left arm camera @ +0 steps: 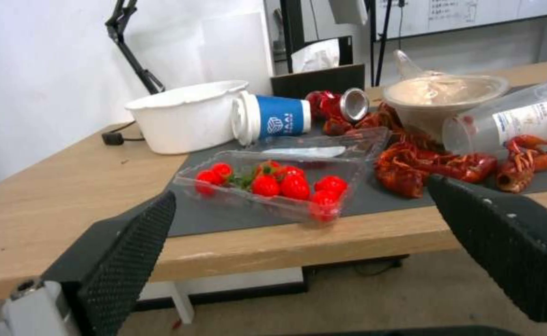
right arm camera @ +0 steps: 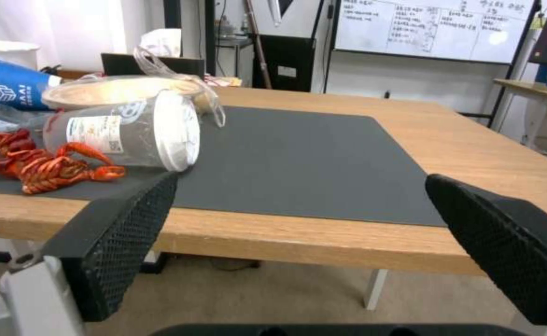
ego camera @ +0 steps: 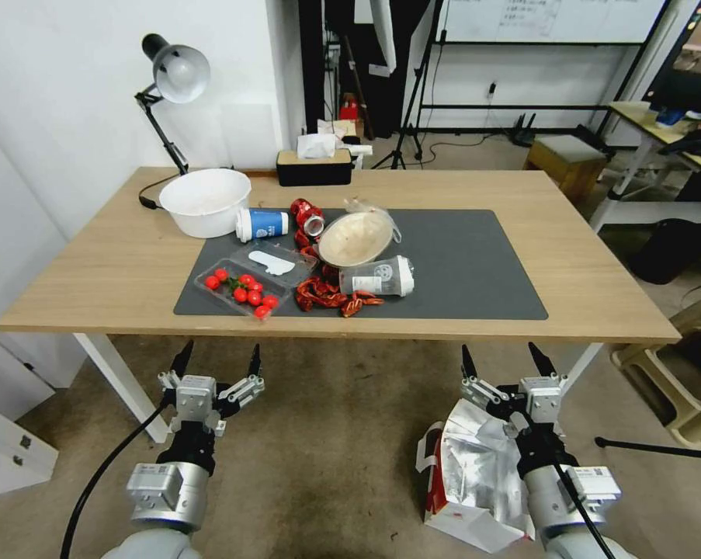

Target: Pick up the food delivery bag from the floor and place it on the table.

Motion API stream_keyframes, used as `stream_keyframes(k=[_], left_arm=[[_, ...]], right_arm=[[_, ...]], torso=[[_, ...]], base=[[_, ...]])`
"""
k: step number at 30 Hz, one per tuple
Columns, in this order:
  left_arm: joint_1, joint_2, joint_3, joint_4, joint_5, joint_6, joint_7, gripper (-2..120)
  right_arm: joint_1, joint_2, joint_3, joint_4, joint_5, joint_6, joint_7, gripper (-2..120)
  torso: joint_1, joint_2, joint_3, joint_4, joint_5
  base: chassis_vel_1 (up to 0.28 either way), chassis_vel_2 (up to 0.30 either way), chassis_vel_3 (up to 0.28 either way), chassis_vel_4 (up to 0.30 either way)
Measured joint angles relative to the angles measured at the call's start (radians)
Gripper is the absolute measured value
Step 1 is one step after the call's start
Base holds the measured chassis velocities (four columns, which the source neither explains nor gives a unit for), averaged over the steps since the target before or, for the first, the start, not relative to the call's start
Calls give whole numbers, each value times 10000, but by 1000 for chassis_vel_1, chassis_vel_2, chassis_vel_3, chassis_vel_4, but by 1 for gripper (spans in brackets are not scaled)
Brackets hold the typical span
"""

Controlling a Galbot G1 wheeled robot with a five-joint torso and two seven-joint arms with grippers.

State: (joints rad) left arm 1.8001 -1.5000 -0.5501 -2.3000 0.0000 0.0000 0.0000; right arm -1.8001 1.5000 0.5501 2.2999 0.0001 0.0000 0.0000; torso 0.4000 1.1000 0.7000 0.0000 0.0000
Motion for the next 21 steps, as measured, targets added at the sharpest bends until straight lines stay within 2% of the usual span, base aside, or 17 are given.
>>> stream_keyframes(k=[17,21], left_arm=[[0,8,2,-3,-19,7,-15,100],[-36,225,84,-192,-523,433,-478,100]], right_arm=[[2,-9,0,3,1,-21,-2,100],[74,-166,61,130,178,-488,-60,100]], torso=[[1,0,0,0,0],[0,0,0,0,0]], base=[[0,0,0,0],[0,0,0,0]])
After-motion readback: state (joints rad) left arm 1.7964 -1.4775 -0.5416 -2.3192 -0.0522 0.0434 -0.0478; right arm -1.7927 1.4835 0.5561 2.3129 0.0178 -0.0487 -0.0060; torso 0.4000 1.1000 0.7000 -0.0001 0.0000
